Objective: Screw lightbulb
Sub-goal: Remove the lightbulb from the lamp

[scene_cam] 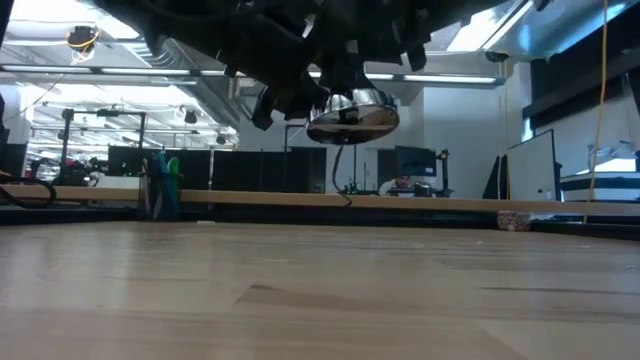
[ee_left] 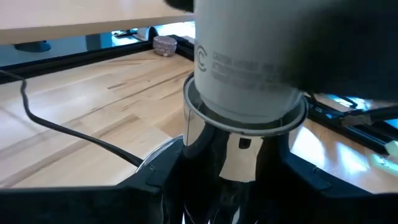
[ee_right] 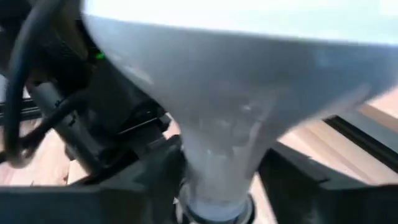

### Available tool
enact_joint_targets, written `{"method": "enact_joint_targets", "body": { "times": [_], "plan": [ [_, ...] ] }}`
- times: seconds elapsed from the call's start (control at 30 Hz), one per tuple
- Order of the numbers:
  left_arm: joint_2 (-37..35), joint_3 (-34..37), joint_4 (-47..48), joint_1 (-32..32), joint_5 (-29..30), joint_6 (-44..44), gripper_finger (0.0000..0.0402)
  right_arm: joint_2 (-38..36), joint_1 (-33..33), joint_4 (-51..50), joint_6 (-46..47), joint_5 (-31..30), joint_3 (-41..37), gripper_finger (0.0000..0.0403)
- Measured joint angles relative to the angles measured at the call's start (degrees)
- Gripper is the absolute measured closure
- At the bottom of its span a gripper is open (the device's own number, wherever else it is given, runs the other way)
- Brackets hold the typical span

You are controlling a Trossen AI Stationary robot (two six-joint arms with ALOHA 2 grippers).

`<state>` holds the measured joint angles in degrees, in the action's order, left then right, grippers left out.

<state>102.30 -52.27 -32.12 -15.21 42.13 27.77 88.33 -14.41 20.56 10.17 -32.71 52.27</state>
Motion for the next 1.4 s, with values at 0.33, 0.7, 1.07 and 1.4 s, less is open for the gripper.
{"method": "enact_joint_targets", "body": {
  "times": [0.33, 0.7, 1.07, 1.4],
  "plan": [
    [-0.02, 0.0, -5.49, -0.54, -9.48, -8.11, 0.0239, -5.1, -0.17, -5.09, -1.6, 9.56, -0.07, 0.0251],
    [0.0, -0.04, -13.51, -0.6, -37.81, -17.5, 0.0239, -8.26, 3.23, -3.55, -1.5, 53.06, -0.07, 0.0251],
    [0.02, 0.02, -13.53, -0.55, -37.43, -16.12, 0.0239, -8.79, 3.37, -4.35, 3.09, 47.43, -0.02, 0.0203],
    [0.04, 0.07, -9.12, -0.53, -16.46, -10.01, 0.0239, -20.24, 0.49, -31.05, 12.33, 18.88, -0.06, 0.0034]
  ]
}}
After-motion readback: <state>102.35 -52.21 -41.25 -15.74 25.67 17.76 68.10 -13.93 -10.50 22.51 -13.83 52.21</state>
